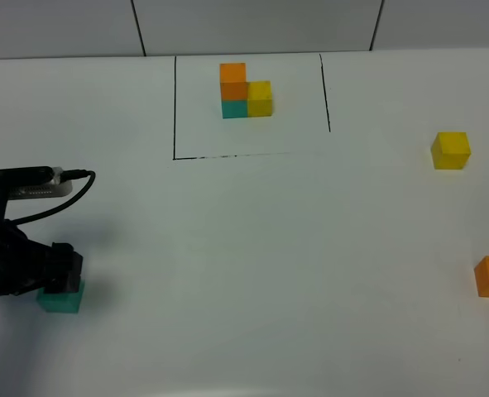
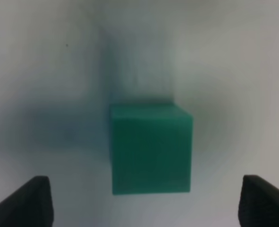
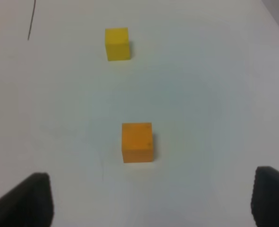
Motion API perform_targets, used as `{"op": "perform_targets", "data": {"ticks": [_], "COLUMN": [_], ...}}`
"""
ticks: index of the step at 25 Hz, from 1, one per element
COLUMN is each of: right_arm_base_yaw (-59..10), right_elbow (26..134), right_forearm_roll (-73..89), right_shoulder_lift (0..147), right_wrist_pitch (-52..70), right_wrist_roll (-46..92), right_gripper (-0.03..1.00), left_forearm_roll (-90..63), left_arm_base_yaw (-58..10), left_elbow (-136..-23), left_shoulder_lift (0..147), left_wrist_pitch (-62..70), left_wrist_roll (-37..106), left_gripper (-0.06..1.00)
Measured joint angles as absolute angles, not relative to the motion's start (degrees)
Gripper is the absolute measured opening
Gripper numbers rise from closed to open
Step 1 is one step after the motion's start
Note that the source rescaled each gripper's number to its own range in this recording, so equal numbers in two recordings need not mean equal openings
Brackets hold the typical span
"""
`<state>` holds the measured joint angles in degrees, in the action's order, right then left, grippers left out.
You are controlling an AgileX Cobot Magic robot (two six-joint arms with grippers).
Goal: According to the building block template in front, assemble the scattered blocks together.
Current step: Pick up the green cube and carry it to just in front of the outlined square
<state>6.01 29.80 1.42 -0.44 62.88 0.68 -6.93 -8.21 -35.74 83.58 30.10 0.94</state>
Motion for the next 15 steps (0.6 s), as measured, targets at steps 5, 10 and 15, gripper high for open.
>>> {"op": "perform_targets", "data": {"ticks": [5, 10, 15], "right_arm_base_yaw": [6.0, 6.0, 6.0], "right_elbow": [29.8, 29.8, 29.8], "right_forearm_roll": [1.4, 1.4, 1.4], "right_shoulder_lift": [-0.4, -0.4, -0.4], "right_wrist_pitch": [62.9, 62.9, 62.9], "right_wrist_roll": [0.7, 0.6, 0.6], "right_gripper": [0.76, 0.76, 0.76], "left_forearm_roll": [-7.5, -8.4, -8.5], "left_arm_base_yaw": [-8.3, -8.3, -8.3], "left_elbow": [-35.9, -36.4, -37.0], "left_shoulder_lift": [87.6, 90.4, 90.7], "left_wrist_pitch": [27.0, 25.3, 24.8], "left_wrist_roll": [0.5, 0.4, 0.4], "left_gripper": [0.79, 0.78, 0.59]}}
